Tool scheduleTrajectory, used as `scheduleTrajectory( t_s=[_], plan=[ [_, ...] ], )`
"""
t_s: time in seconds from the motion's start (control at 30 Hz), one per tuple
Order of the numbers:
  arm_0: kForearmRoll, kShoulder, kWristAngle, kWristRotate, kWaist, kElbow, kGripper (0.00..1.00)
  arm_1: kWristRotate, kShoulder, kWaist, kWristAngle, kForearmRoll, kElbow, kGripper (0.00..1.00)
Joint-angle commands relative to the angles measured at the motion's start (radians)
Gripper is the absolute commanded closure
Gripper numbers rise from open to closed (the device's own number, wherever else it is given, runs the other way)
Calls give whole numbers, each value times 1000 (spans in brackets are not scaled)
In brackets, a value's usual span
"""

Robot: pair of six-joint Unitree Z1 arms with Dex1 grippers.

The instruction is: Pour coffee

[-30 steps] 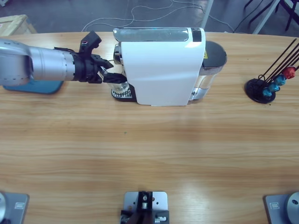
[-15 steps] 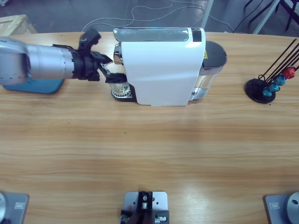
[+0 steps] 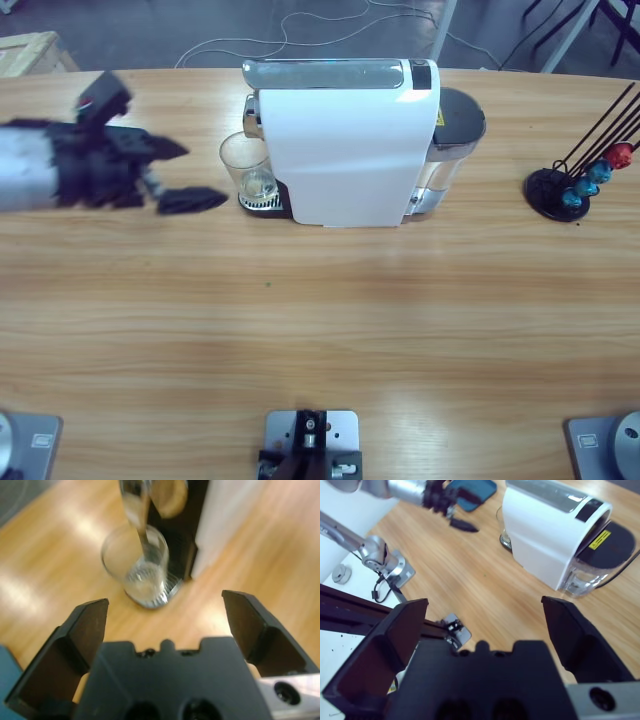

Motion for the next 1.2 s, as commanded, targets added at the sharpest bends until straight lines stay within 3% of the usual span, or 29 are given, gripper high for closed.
scheduleTrajectory(
  t_s=[0.03, 0.1, 0.13, 0.17, 0.2, 0.23, 0.33, 0.5, 0.73, 0.97, 1.2],
  plan=[
    [558, -458, 18, -257, -36, -125, 24, -39, 39, -11, -51, 74, -68, 0],
    [775, -518, 17, -349, -27, -226, 18, -102, 93, -25, -72, 134, -125, 2],
    [856, -530, 13, -383, -8, -249, 18, -128, 131, -50, -69, 162, -162, 82],
    [881, -540, 10, -386, -6, -249, 18, -142, 163, -84, -49, 191, -203, 333],
    [884, -554, 11, -386, -8, -252, 18, -166, 197, -121, -24, 231, -258, 784],
    [888, -558, 14, -386, -8, -265, 22, -196, 227, -154, -20, 270, -314, 1000],
    [924, -544, 18, -377, -7, -295, 108, -233, 306, -248, -22, 334, -440, 1000],
    [954, -512, 60, -359, 4, -273, 115, -383, 510, -288, -17, 405, -559, 1000],
    [954, -453, 141, -327, 23, -276, 105, -407, 805, -366, 129, 566, -866, 1000],
    [953, -401, 141, -327, 26, -286, 101, -378, 1022, -365, 73, 744, -1182, 1000],
    [954, -415, 156, -327, 31, -284, 97, -363, 1103, -321, 18, 764, -1220, 1000]
  ],
)
